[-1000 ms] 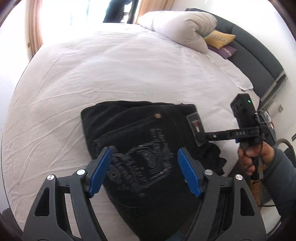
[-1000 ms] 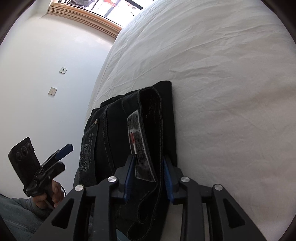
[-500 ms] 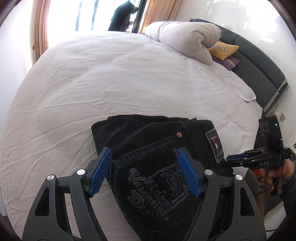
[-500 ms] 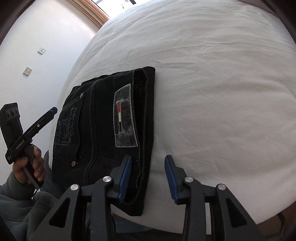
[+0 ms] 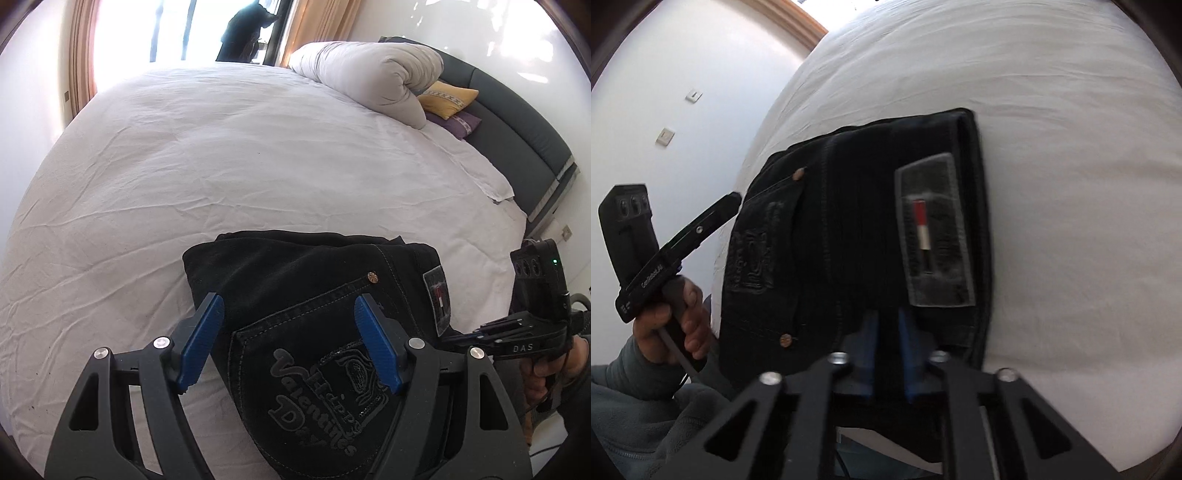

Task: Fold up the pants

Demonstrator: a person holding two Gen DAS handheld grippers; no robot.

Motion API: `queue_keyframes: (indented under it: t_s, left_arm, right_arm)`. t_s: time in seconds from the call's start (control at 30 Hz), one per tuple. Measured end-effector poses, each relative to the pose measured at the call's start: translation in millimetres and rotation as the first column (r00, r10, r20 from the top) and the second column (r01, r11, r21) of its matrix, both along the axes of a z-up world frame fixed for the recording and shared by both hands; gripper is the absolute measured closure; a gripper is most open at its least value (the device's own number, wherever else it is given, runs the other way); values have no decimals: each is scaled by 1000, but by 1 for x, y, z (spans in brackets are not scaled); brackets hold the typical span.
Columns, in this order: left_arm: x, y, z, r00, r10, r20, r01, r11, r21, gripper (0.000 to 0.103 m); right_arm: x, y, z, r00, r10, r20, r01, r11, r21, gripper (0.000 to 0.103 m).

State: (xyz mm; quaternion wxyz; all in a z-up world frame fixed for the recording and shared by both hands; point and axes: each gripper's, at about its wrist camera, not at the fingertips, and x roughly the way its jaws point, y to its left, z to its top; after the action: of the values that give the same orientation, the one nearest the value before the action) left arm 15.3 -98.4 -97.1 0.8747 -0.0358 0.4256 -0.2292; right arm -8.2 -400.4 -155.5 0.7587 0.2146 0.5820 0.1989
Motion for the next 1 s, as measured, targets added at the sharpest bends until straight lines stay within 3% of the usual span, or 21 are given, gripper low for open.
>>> queue_keyframes:
  t_s: [0.17,0.23,0.33,0.4,0.47,0.53,0.57,0.67,0.77,0.87,1.0]
  left_arm:
    - [6,3,-2,1000,-22,-3,21,999,-37,31]
    - [9,7,0,996,-90,-1,90,992,-92,35]
    - [24,19,4,973,-231,-2,224,945,-238,42]
    - [38,23,-2,943,-331,-35,299,890,-344,51]
    - [46,24,-13,916,-395,-75,329,844,-424,61]
    - [44,20,-26,897,-431,-100,343,821,-457,69]
    - [39,15,-35,886,-450,-113,360,821,-442,69]
    - [29,7,-62,893,-429,-136,357,860,-364,71]
    - [32,15,-71,902,-409,-140,317,846,-429,71]
    - [27,19,-69,908,-397,-135,301,842,-448,71]
    - [6,40,-69,938,-329,-113,226,823,-521,71]
  right_arm:
    - [-12,-2,2,1000,0,26,0,1000,-24,103]
    - [-11,-4,0,1000,-9,17,10,1000,-9,103]
    - [-8,-9,-1,1000,-2,11,2,1000,-2,103]
    - [-9,-15,-1,1000,-1,8,1,1000,8,103]
    - [-8,-21,-2,1000,-6,2,6,1000,17,103]
    - [-8,-20,2,1000,-6,4,6,1000,5,103]
    - [-8,-21,2,1000,-7,4,7,1000,2,103]
    - [-6,-21,2,1000,-12,-6,12,1000,16,103]
    - [-3,-18,3,1000,-11,-15,11,1000,17,103]
    - [0,-16,4,1000,-9,-19,9,1000,6,103]
    - [2,-13,-1,1000,-16,-21,16,1000,2,103]
